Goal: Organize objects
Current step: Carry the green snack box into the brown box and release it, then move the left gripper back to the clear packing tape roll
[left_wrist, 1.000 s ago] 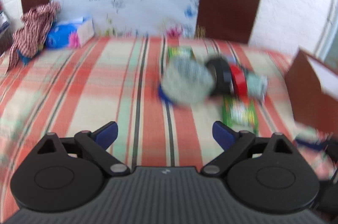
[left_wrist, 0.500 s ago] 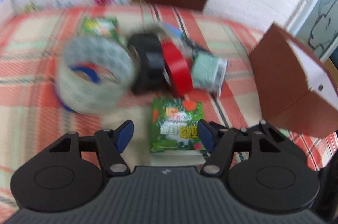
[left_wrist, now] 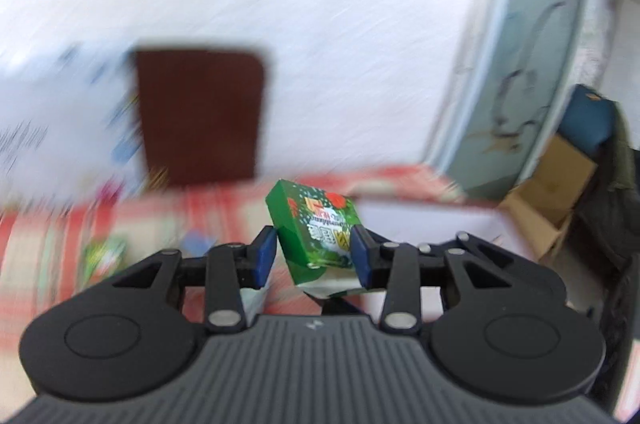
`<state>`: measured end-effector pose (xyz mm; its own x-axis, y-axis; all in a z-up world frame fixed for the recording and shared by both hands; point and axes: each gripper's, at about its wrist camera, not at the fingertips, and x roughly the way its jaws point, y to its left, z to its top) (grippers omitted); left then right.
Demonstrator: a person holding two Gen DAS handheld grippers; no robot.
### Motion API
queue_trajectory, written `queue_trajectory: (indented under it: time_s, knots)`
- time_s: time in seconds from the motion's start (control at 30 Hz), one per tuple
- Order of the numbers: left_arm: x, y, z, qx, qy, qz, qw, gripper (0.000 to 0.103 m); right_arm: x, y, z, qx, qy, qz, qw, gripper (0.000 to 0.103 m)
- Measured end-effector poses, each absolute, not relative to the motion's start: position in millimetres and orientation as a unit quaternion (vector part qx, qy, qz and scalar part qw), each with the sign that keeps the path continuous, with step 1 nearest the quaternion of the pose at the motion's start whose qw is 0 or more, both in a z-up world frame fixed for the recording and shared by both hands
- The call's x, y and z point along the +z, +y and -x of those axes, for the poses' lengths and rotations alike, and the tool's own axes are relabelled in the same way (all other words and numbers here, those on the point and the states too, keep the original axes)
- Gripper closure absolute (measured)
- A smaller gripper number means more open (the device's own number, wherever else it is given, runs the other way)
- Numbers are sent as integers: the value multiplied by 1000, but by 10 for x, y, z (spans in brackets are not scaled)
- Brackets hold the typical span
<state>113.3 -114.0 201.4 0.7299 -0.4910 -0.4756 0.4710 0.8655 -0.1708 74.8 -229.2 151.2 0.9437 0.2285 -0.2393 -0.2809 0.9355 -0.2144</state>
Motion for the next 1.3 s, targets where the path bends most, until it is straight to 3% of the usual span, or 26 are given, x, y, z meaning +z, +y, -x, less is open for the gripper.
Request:
queue_trajectory:
  time_s: [0.1, 0.23, 0.3, 0.33, 0.47, 0.57, 0.7, 0.73, 0.77, 0.83, 0.9, 1.07, 1.27, 1.3]
  knots:
    - [2205, -1666, -1156, -299, 240, 4, 923, 61, 1703, -2777, -769, 98, 104, 143, 979, 58]
    - [1878, -2258, -1295, -336, 290, 10, 896, 58, 1415, -3334, -760, 63, 155, 134, 977, 56]
    - [1570, -2474, -1372, -325, 311, -5, 893, 54, 1160, -3458, -738, 49, 191, 120, 973, 38]
    - [1428, -2538, -1422, -313, 321, -13, 894, 48, 1041, -3524, -717, 37, 200, 120, 972, 38]
    - [1147, -2473, -1617, -262, 339, -21, 904, 47, 804, -3780, -769, 10, 224, 90, 970, 37]
    - [1104, -2286, -1708, -244, 344, -9, 907, 48, 719, -4056, -883, 33, 227, 27, 973, 21]
    - [1109, -2015, -1466, -267, 337, 15, 903, 49, 588, -4102, -1097, 92, 183, 39, 978, 13]
    - [1128, -1946, -1387, -265, 327, 11, 907, 43, 651, -4209, -1176, 98, 185, 30, 977, 11]
    - [1160, -1857, -1265, -251, 311, 3, 917, 37, 635, -4277, -1308, 104, 190, 24, 976, 12]
    - [1190, -1614, -1112, -233, 293, 1, 927, 36, 714, -4328, -1430, 90, 195, 24, 976, 13]
    - [1197, -1282, -998, -220, 291, 14, 931, 36, 821, -4317, -1406, 68, 172, 30, 982, 31]
    - [901, -313, -778, -115, 316, 34, 941, 35, 1218, -3754, -895, 166, 83, -14, 983, 28]
    - [100, 464, -759, 26, 429, 8, 903, 35, 740, -2552, -841, 280, 199, 35, 939, 33]
    - [28, 554, -722, 24, 419, 11, 907, 31, 660, -2358, -920, 288, 216, 38, 932, 34]
